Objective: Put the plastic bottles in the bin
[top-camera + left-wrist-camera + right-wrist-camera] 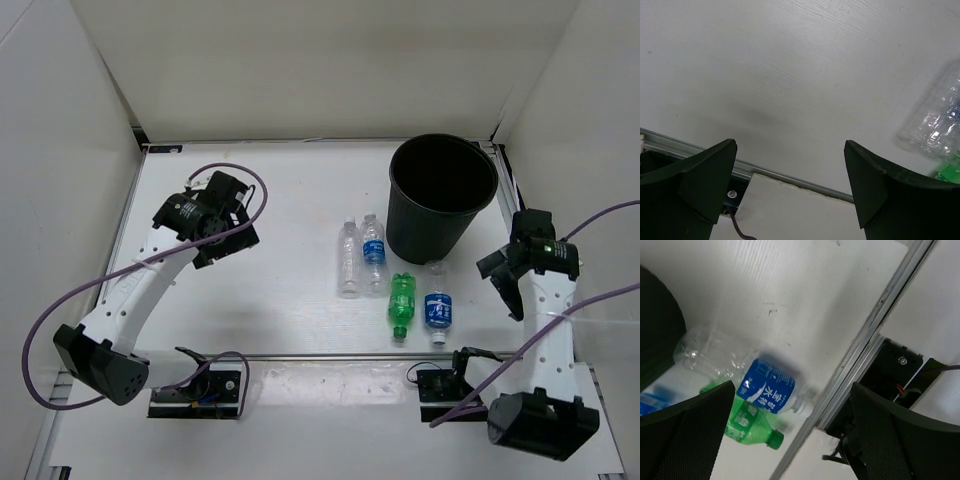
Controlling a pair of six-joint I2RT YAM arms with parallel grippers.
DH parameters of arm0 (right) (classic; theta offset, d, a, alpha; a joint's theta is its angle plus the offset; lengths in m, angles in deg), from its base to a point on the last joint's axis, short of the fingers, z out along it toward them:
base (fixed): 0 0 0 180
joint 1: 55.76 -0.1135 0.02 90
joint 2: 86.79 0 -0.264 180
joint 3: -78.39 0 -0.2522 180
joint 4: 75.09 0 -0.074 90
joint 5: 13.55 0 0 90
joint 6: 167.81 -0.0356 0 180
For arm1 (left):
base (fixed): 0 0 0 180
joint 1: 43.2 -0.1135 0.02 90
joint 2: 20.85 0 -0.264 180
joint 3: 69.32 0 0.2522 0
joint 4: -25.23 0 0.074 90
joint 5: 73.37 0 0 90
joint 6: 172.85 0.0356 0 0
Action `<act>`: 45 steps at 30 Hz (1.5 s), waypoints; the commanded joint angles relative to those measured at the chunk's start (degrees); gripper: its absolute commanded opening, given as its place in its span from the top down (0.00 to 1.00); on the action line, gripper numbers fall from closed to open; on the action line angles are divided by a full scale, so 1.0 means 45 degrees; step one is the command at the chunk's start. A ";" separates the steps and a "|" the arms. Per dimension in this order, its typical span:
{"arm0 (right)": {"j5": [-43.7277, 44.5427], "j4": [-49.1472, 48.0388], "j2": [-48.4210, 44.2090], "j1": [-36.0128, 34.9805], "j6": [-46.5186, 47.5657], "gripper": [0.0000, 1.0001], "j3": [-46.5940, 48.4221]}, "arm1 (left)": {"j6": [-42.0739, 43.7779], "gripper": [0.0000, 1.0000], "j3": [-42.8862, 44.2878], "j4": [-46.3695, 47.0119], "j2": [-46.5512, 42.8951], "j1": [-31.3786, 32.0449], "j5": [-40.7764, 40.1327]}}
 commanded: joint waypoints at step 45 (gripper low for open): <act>-0.4928 -0.4440 0.5687 -0.1801 0.2411 0.21 -0.3314 | -0.1006 0.00 -0.2661 -0.0409 -0.1678 0.0055 -0.0592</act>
